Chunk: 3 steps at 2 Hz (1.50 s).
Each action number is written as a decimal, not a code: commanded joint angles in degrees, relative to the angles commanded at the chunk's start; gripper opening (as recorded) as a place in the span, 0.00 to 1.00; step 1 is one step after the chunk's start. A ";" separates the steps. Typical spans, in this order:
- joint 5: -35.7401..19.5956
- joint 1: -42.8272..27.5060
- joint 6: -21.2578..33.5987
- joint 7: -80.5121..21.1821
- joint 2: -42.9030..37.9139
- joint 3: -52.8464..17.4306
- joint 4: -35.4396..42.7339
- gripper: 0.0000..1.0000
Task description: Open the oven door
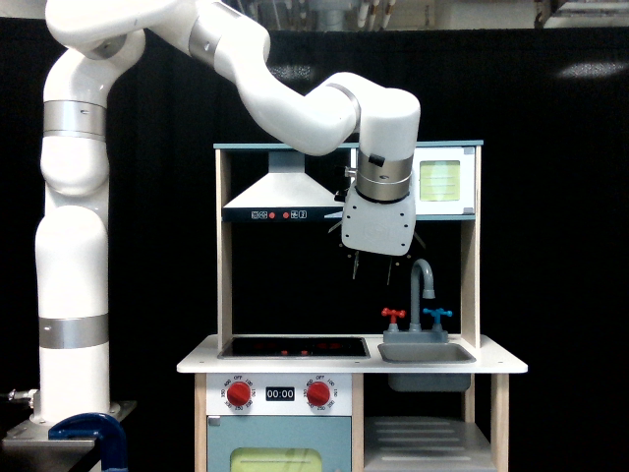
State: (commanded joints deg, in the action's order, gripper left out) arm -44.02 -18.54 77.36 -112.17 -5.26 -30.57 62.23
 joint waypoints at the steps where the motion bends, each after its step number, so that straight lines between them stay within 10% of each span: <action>1: -8.10 3.58 2.50 -4.96 -1.65 0.84 0.18 1.00; 3: -16.51 10.42 15.04 -14.23 -9.29 3.70 6.54 1.00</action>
State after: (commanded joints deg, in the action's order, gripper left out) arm -60.53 -8.12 92.41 -126.39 -14.55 -26.88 68.77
